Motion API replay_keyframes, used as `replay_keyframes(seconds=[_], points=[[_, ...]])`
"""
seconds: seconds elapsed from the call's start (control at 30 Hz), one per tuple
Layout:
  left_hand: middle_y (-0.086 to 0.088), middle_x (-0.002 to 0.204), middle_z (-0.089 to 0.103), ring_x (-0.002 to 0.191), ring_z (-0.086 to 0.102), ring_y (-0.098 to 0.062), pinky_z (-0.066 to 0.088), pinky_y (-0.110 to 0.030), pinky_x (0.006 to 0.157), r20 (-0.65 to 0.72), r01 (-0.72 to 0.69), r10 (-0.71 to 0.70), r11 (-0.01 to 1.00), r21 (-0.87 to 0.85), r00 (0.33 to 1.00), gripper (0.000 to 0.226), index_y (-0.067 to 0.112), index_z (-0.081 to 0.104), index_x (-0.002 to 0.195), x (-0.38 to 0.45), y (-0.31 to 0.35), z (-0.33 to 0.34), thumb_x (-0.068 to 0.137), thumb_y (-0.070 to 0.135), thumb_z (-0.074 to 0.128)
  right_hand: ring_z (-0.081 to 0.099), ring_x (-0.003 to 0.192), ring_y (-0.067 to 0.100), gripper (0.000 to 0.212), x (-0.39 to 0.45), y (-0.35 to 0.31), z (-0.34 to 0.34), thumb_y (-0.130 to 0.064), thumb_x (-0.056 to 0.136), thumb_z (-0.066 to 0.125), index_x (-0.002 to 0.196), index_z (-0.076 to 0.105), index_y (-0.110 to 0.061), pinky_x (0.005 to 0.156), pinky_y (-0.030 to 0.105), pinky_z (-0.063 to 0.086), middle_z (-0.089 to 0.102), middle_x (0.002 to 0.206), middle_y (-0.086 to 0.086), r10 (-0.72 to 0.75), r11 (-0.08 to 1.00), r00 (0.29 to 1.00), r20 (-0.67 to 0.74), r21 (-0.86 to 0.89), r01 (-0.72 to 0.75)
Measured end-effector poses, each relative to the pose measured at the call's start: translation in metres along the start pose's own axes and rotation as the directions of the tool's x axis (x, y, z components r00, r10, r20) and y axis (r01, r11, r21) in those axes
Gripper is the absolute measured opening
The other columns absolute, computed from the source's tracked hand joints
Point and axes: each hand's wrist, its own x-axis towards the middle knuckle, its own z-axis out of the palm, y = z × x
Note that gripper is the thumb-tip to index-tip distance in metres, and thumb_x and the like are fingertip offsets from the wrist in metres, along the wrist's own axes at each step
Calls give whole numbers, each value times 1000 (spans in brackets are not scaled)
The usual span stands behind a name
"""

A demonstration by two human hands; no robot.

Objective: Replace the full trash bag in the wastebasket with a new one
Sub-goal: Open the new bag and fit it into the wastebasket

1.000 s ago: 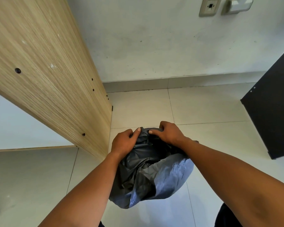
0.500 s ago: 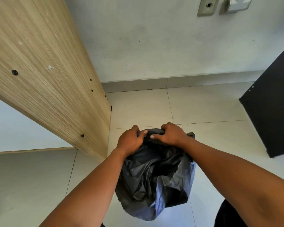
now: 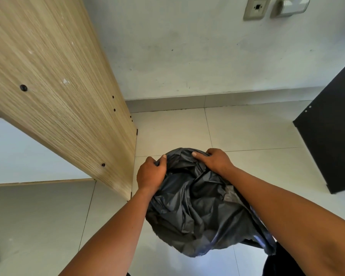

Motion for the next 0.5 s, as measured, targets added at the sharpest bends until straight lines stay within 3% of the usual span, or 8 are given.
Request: replay_keyframes(seconds=[0.1,0.27,0.33,0.4,0.5], points=[[1,82,63,75,59,-19,41,-33,63,-4,40,-40,998,-40,999,47,16,53,95,-5,2,0,95,62,46,63,89,26,65,7,-7,0,-71,75,70,96,63,-9,78,36,51,66,94,7,97,995,994,51,-19,-96],[0,62,49,60,46,-20,33,-33,57,19,-9,8,1000,17,1000,45,13,43,67,-8,1,-8,92,50,45,61,83,22,63,2,-8,8,-72,69,73,90,61,-15,75,35,51,65,88,1,67,994,997,-25,-85,-68],[0,71,57,66,53,-20,39,-35,60,56,-72,69,996,49,996,37,12,49,77,-3,5,-12,92,46,46,61,79,20,64,0,-7,10,-76,66,73,86,63,-16,72,34,51,66,84,-1,45,992,999,-26,-119,-48],[1,92,65,82,61,-20,47,-37,72,166,-109,104,994,23,981,30,19,55,100,3,16,-13,95,47,44,62,79,20,65,0,-10,11,-79,63,72,83,62,-18,69,33,49,65,82,-2,14,987,1000,-5,-163,-15],[5,105,66,97,62,-20,50,-38,82,336,-152,116,985,80,935,57,26,62,111,9,34,-9,91,74,38,63,77,18,65,-1,-21,19,-80,61,71,80,60,-19,61,30,44,65,80,-3,-50,972,998,39,-228,58]])
